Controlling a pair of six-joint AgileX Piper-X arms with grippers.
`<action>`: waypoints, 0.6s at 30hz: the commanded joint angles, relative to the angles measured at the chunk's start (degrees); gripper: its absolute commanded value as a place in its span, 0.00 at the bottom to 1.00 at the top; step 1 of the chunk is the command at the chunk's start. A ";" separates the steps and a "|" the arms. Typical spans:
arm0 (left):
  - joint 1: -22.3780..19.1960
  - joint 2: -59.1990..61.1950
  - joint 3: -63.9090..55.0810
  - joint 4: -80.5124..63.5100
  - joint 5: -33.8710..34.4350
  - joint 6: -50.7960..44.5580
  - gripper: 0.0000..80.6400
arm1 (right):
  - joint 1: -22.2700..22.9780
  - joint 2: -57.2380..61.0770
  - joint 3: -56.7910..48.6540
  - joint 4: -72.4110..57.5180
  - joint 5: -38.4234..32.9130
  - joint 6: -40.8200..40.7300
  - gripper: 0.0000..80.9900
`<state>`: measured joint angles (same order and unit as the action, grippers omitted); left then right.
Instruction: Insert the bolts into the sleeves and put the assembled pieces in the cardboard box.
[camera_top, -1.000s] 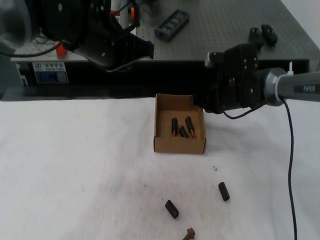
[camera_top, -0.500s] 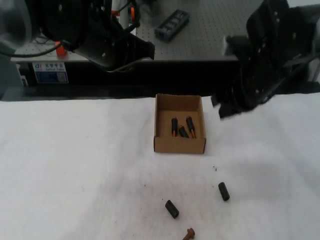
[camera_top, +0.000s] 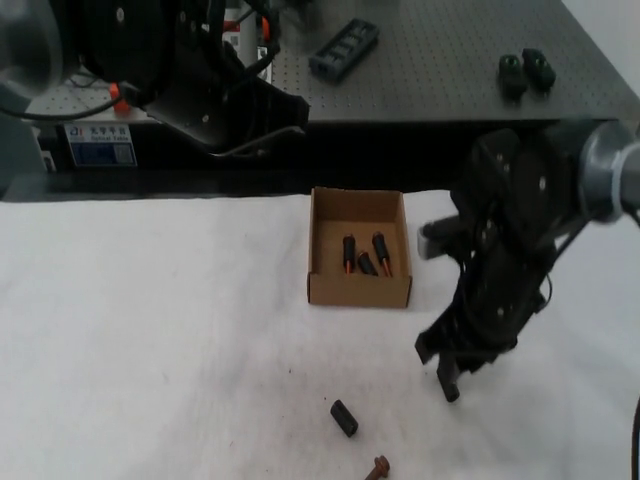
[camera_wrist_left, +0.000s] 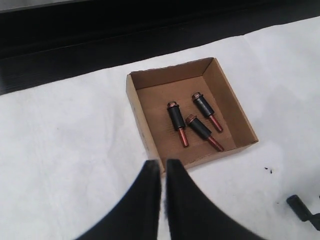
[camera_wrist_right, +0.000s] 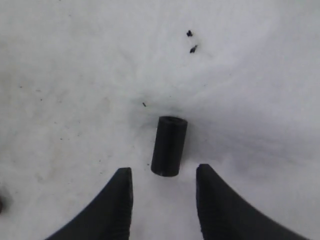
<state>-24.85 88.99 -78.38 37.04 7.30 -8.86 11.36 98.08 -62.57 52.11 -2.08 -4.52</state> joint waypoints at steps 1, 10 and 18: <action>0.17 -0.77 -0.10 -0.25 -0.06 0.56 0.05 | 0.12 -0.37 3.89 -6.71 0.03 2.11 0.37; 0.17 -0.77 -0.10 -0.25 3.77 0.34 0.05 | 0.12 3.15 4.71 -10.62 0.24 2.12 0.37; 0.17 -0.77 -0.10 0.86 3.77 0.34 0.05 | 0.12 4.34 4.61 -11.17 1.56 1.91 0.37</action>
<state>-24.85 88.99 -78.38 37.51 10.61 -8.86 11.36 102.35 -57.86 41.60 -0.89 -2.80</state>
